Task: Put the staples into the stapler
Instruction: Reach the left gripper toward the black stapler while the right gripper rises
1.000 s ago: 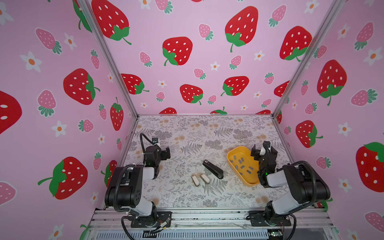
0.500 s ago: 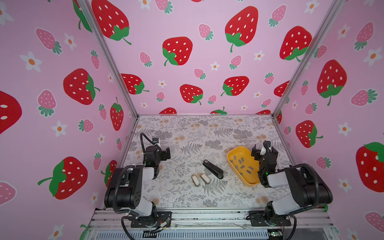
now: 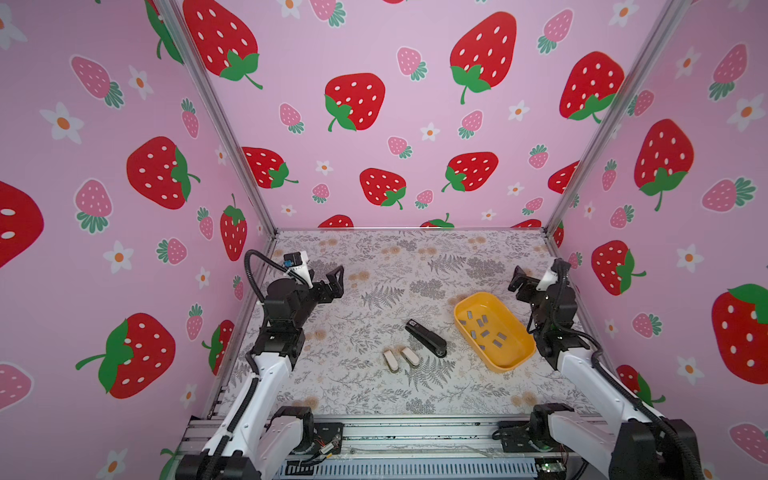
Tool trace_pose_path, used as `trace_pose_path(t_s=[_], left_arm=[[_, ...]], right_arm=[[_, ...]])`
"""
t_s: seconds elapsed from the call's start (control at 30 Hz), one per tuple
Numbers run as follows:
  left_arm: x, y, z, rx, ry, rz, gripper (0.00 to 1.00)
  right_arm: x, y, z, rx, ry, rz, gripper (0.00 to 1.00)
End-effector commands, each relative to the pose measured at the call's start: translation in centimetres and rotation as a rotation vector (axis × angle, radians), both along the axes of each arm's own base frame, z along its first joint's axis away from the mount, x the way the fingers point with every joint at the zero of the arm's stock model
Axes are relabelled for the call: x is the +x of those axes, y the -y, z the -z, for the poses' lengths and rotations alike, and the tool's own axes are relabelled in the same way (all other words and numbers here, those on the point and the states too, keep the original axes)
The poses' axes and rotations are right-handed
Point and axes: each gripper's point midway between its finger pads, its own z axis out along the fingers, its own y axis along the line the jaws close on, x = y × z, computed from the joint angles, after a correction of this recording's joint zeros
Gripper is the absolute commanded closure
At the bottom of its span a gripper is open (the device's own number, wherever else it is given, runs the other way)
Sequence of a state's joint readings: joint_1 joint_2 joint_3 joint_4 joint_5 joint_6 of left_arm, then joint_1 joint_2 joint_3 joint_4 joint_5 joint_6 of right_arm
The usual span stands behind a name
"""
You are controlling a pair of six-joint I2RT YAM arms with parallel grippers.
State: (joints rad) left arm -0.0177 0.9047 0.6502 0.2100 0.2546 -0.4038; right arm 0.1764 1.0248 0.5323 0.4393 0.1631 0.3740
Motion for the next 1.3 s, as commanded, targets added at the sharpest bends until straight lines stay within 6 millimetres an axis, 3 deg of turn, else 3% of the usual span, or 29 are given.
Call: trace_pose_path(t_s=[0.0, 0.03, 0.13, 0.2, 0.3, 0.43, 0.53, 0.6, 0.77, 1.0, 1.13, 1.27], left_arm=[[-0.6, -2.1, -1.4, -0.312, -0.104, -0.144, 0.01], [-0.4, -2.2, -3.0, -0.322, -0.092, -0.136, 0.01], [-0.9, 1.8, -8.6, -0.148, -0.019, 0.128, 0.01], [-1.5, 3.4, -10.4, -0.019, -0.022, 0.163, 0.01], [-2.6, 7.5, -12.4, 0.19, 0.068, 0.31, 0.01], [-4.3, 13.7, -12.2, 0.431, 0.238, 0.542, 0.01], [-6.7, 18.5, -8.9, 0.581, 0.338, 0.846, 0.09], [-8.9, 20.6, -6.2, 0.674, 0.409, 1.065, 0.2], [-10.8, 23.5, -1.8, 0.838, 0.504, 1.266, 0.26], [-13.8, 27.0, 6.4, 1.034, 0.422, 1.605, 0.3], [-14.8, 28.9, 9.6, 1.054, 0.382, 1.709, 0.31], [-13.9, 31.0, 12.3, 1.109, 0.338, 1.704, 0.3]], right_arm=[[-1.1, -5.5, -2.3, 0.089, -0.004, -0.263, 0.01], [-1.3, -6.6, -2.3, 0.08, -0.017, -0.294, 0.01], [-2.8, -10.6, -2.5, 0.022, -0.038, -0.398, 0.02], [-4.0, -13.0, -2.3, -0.004, -0.046, -0.448, 0.02], [-5.5, -15.3, -1.9, -0.023, -0.074, -0.506, 0.04], [-5.5, -14.3, -0.1, -0.034, -0.135, -0.434, 0.04], [-5.6, -12.3, 2.4, -0.043, -0.164, -0.335, 0.1], [-5.6, -9.4, 3.4, -0.018, -0.187, -0.194, 0.03], [-6.3, -4.3, 1.3, -0.025, -0.127, 0.018, 0.01], [-6.3, -2.2, 1.8, -0.024, -0.129, 0.099, 0.01], [-5.7, -1.1, 2.8, -0.043, -0.16, 0.161, 0.03], [-5.0, 0.2, 3.9, -0.016, -0.196, 0.186, 0.0]])
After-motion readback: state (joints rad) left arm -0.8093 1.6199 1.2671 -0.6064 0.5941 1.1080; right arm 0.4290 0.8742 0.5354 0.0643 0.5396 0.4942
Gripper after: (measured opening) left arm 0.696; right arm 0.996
